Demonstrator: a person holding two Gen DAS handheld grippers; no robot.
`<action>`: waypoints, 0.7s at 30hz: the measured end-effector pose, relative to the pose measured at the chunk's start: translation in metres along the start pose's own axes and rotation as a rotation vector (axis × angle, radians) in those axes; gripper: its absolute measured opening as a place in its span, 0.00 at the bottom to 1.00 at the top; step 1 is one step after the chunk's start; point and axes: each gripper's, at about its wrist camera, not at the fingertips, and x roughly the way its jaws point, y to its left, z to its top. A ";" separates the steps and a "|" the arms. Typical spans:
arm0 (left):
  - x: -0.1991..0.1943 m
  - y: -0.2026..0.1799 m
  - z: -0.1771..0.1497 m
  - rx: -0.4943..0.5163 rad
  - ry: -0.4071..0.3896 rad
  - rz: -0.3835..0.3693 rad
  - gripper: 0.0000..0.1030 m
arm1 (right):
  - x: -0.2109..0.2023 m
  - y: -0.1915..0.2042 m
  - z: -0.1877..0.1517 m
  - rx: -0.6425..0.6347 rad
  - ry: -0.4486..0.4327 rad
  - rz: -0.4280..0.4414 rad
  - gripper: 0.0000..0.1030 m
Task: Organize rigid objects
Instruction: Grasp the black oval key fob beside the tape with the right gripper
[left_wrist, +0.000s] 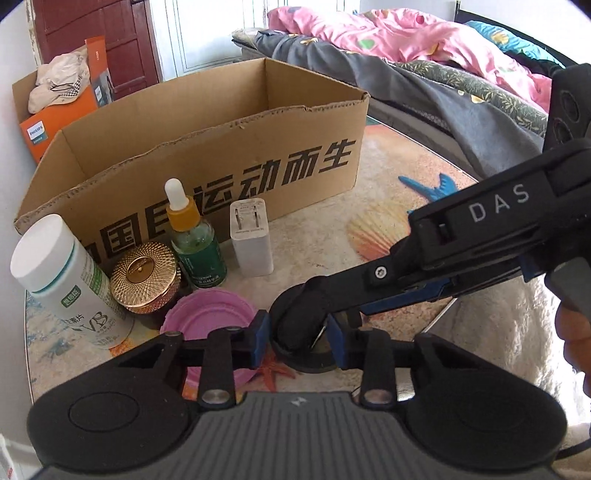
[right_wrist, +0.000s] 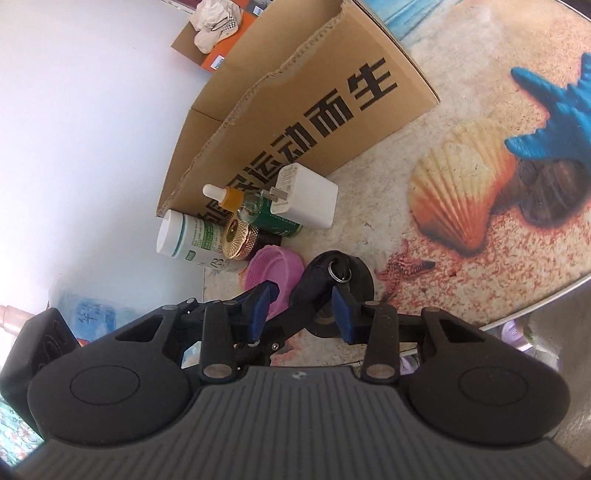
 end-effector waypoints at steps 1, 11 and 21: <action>0.003 0.000 0.000 -0.001 0.011 -0.003 0.32 | 0.003 -0.001 0.001 -0.001 0.003 -0.003 0.36; 0.011 -0.009 0.000 -0.009 0.035 -0.028 0.30 | 0.014 0.002 0.011 -0.068 0.003 -0.068 0.32; 0.022 -0.001 0.005 -0.041 0.008 -0.077 0.31 | 0.024 0.013 0.010 -0.159 -0.023 -0.123 0.22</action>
